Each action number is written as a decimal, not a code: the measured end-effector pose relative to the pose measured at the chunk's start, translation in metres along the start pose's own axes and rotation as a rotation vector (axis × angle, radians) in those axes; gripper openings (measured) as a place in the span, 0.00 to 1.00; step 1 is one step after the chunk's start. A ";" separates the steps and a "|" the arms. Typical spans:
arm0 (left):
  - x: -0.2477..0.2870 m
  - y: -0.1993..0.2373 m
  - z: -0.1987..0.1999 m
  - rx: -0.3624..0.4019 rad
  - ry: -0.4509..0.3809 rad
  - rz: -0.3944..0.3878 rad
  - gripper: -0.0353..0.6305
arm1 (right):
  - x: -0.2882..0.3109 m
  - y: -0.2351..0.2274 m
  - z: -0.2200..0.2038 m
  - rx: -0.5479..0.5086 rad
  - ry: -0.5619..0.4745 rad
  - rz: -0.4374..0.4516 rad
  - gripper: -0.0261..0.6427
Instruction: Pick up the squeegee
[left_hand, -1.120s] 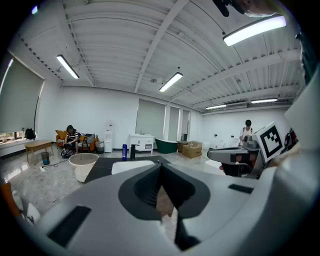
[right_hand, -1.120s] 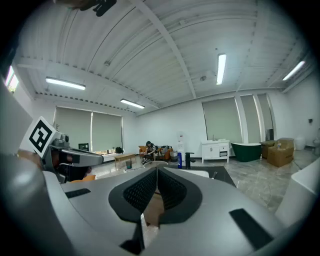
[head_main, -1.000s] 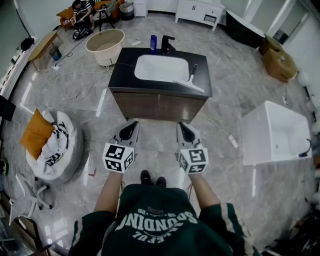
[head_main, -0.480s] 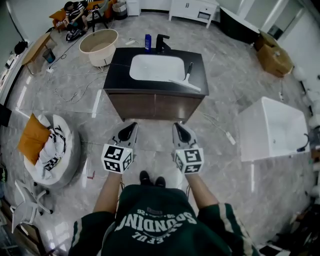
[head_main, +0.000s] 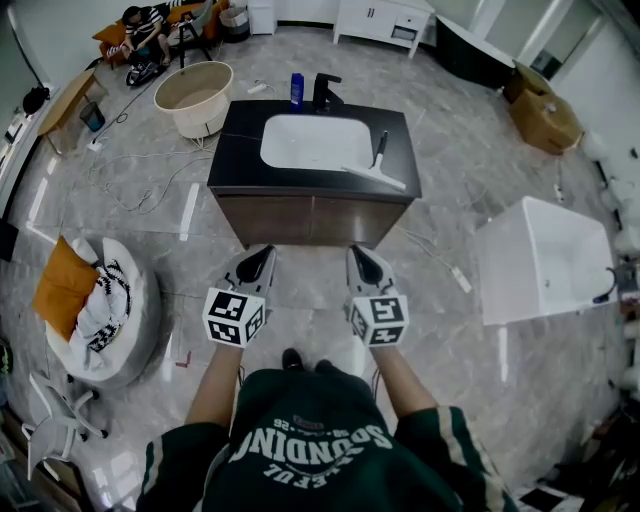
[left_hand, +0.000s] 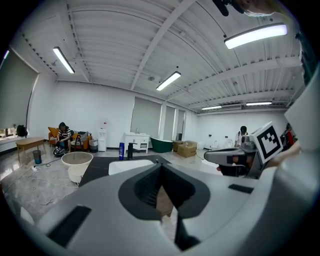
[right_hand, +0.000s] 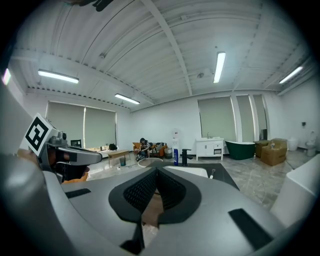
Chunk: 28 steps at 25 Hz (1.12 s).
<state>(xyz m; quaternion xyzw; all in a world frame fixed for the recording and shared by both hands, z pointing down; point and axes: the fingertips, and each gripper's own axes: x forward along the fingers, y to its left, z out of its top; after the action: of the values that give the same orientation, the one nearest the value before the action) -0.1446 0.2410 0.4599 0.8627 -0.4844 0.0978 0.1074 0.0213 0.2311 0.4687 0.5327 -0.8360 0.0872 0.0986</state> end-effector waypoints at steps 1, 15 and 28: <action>0.000 0.004 0.000 0.001 0.000 -0.003 0.06 | 0.003 0.001 0.000 0.002 0.003 -0.006 0.04; 0.020 0.032 -0.002 0.013 0.006 -0.051 0.06 | 0.030 0.002 -0.004 0.033 -0.018 -0.063 0.04; 0.084 0.059 0.006 0.014 0.033 -0.045 0.06 | 0.093 -0.043 -0.003 0.057 -0.006 -0.068 0.04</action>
<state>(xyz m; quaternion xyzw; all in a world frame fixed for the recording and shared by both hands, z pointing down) -0.1516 0.1414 0.4827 0.8724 -0.4624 0.1129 0.1116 0.0221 0.1331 0.4975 0.5635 -0.8150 0.1060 0.0840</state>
